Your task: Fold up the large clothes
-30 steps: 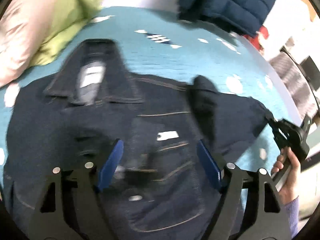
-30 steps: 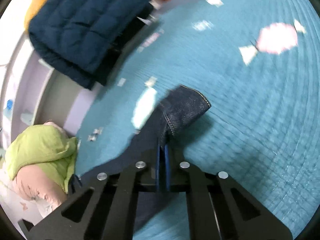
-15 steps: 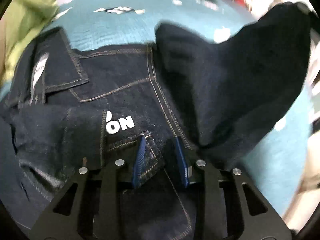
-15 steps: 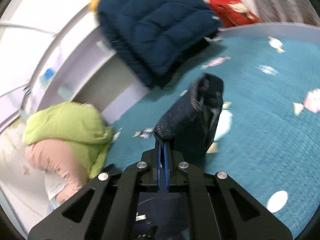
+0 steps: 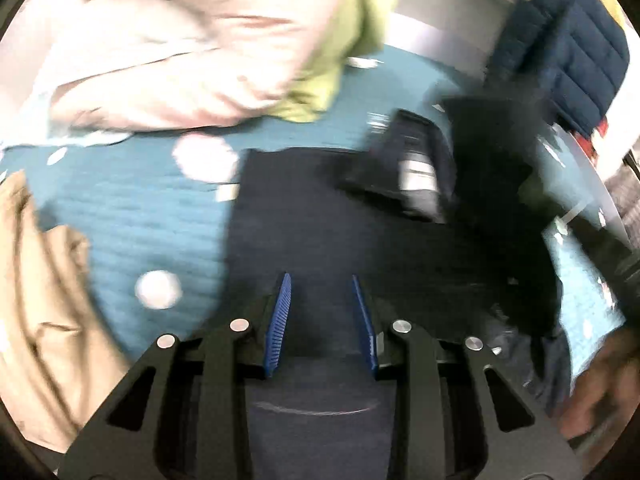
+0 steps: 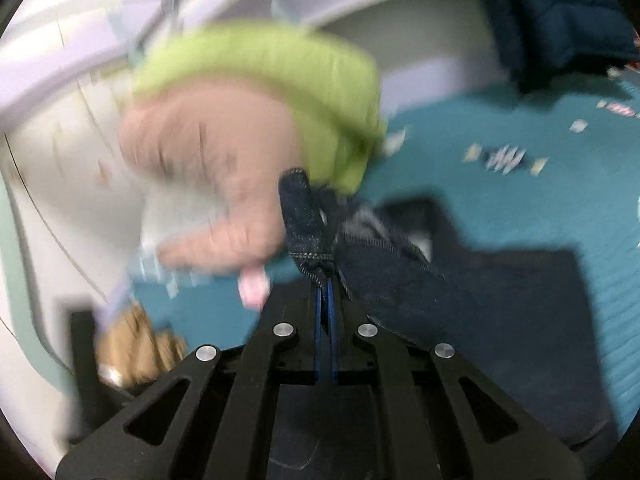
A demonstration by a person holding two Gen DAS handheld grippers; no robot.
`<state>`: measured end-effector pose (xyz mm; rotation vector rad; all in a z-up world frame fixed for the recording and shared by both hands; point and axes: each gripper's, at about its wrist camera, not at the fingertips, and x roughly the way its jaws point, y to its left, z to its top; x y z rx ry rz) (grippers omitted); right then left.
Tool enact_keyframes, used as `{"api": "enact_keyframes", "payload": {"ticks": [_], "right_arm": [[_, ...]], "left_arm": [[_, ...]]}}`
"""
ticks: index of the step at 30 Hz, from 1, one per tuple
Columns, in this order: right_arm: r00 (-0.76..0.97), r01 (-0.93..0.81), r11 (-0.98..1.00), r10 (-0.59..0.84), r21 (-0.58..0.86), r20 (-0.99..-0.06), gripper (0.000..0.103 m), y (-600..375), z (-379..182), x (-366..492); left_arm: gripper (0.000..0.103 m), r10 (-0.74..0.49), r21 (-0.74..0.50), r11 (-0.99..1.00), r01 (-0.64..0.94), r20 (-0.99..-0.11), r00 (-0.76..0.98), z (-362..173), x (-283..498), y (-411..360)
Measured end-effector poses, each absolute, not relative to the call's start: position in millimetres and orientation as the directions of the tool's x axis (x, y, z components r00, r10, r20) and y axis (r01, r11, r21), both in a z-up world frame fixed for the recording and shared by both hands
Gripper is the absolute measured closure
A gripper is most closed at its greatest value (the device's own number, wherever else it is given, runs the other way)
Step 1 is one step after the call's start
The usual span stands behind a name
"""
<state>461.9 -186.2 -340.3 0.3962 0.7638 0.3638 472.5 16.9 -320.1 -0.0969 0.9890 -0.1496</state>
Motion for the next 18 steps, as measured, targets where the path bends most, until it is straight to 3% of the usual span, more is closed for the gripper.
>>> {"api": "enact_keyframes", "payload": {"ticks": [4,7,8,9,11,14,18], "right_arm": [[0.554,-0.143,0.909,0.401,0.391,-0.73,0.09,-142.3,-400.1,464.0],[0.527,-0.104,0.902,0.407,0.419,-0.746,0.089,-146.7,-406.1,456.0],[0.521,-0.095,0.895,0.418,0.436,-0.744,0.084,-152.5,-402.7,454.1],[0.515,-0.089,0.889,0.426,0.449,-0.744,0.076,-158.4,-398.9,451.3],[0.524,-0.1,0.864,0.468,0.494,-0.712,0.018,-165.9,-386.3,443.1],[0.549,-0.132,0.868,0.467,0.48,-0.693,0.017,-171.6,-364.1,435.8],[0.634,-0.038,0.891,0.371,0.452,-0.678,0.017,-217.4,-348.2,422.3]], "left_arm": [[0.071,-0.163,-0.178,0.984,0.025,-0.828,0.536,-321.7,462.9,55.5],[0.07,-0.182,-0.2,0.98,0.024,-0.827,0.532,-322.2,458.6,64.3],[0.07,-0.187,-0.203,0.979,0.03,-0.825,0.533,-321.8,457.4,60.7],[0.069,-0.193,-0.207,0.978,0.034,-0.822,0.536,-320.3,457.7,58.9],[0.066,-0.222,-0.242,0.97,0.035,-0.812,0.54,-317.1,459.6,55.2],[0.065,-0.252,-0.273,0.961,0.042,-0.804,0.539,-313.3,464.6,40.6],[0.064,-0.32,-0.303,0.946,0.119,-0.804,0.502,-312.8,471.9,7.0]]}}
